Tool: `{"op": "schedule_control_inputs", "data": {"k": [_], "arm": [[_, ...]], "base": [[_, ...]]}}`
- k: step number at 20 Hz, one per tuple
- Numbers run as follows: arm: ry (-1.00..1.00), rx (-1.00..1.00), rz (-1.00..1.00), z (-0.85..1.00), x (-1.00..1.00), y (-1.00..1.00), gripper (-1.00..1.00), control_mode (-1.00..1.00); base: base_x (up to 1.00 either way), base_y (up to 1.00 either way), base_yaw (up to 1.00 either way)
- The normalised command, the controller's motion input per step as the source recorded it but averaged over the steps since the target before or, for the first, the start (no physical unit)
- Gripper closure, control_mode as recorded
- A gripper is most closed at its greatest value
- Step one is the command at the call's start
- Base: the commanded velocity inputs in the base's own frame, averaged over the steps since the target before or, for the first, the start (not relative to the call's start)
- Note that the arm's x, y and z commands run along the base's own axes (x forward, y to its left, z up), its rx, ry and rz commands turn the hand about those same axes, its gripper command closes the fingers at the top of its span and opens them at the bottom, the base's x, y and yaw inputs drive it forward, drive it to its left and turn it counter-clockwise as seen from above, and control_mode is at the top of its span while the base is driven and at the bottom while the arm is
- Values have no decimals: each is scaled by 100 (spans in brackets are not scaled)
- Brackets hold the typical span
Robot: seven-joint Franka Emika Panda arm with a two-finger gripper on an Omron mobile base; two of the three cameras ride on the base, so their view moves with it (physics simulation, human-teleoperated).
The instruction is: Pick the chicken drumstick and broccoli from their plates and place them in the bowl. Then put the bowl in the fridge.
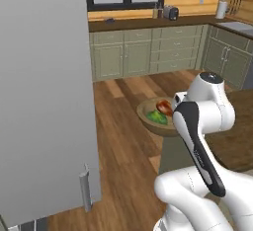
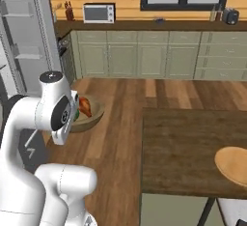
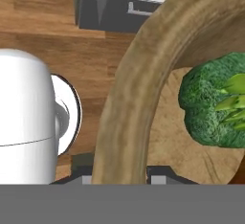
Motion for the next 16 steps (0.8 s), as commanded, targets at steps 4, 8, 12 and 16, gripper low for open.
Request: {"op": "schedule_control_inputs", "data": {"k": [4, 8, 12, 16], "arm": [[0, 0, 0, 0, 0, 0, 100, 100], [0, 0, 0, 0, 0, 0, 100, 100], [0, 0, 0, 0, 0, 0, 100, 100], [0, 0, 0, 0, 0, 0, 100, 100]], "base": [[81, -43, 0], [92, -20, 4], [100, 0, 5], [100, 0, 0]]}}
